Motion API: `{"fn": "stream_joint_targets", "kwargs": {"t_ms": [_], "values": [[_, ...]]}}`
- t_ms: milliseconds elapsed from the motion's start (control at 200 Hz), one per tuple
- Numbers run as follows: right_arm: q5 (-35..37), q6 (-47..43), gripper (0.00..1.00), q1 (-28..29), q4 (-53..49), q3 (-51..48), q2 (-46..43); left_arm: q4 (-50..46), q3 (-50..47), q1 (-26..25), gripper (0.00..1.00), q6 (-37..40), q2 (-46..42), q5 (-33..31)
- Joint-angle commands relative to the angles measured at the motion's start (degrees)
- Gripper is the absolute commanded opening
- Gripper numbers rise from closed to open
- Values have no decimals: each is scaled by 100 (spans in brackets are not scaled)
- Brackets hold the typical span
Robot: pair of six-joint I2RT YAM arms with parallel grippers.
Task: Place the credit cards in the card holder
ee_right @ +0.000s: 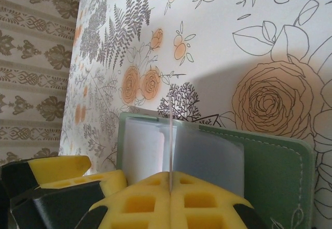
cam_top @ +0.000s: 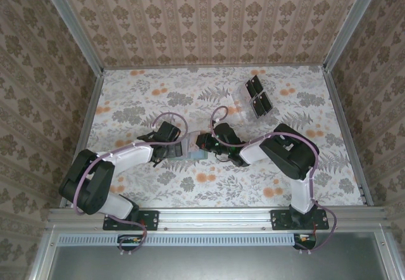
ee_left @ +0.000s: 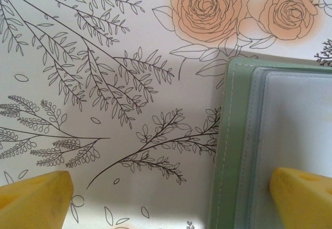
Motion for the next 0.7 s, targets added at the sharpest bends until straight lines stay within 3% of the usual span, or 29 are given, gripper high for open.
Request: {"fn": "stream_joint_targets", "kwargs": {"t_ms": [0,695], "values": [[25,125,0,-3,320,6,137,-235,-156,-30,100,-99,-25,-12],[15,138,0,-12,391,-12,-131,-192,-228,-30,100,-127,-30,-4]]}}
